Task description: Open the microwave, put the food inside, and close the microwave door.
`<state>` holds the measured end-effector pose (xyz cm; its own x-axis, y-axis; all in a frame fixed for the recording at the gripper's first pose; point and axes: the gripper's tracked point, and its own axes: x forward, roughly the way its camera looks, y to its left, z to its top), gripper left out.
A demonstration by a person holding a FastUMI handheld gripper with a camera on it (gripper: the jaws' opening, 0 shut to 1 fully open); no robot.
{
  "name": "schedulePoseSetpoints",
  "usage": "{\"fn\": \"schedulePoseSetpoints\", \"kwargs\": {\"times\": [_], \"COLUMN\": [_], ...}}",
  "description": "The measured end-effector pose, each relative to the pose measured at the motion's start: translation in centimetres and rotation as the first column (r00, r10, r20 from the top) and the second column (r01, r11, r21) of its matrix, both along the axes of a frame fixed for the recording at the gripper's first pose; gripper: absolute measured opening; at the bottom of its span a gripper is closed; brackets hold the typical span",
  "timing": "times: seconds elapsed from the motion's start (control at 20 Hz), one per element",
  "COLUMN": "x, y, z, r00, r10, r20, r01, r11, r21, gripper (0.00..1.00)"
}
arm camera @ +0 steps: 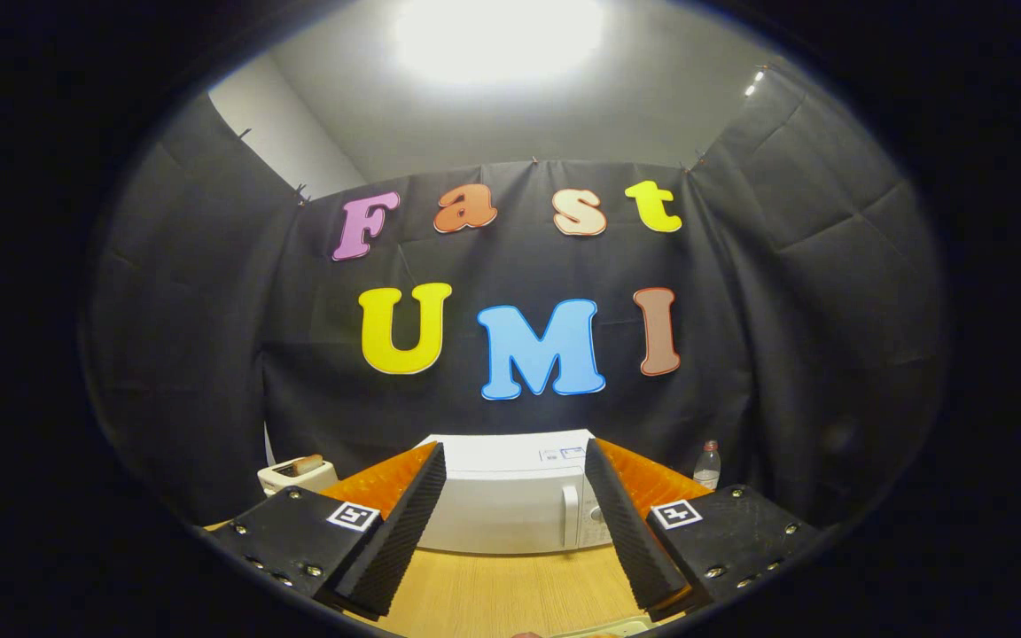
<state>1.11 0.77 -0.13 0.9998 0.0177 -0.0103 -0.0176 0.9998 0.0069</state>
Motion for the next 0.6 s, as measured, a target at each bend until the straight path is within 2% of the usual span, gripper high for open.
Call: {"fn": "schedulePoseSetpoints", "kwargs": {"times": [0.3,0.6], "x": [0.7,3.5], "y": [-1.5,-3.8], "z": [0.2,-1.5], "r00": [1.000,1.000], "r10": [-0.010,0.003], "r20": [0.019,-0.005], "r01": [0.010,-0.003], "r11": [1.000,0.999], "r21": [-0.018,-0.037], "gripper": [0.96,0.96]}}
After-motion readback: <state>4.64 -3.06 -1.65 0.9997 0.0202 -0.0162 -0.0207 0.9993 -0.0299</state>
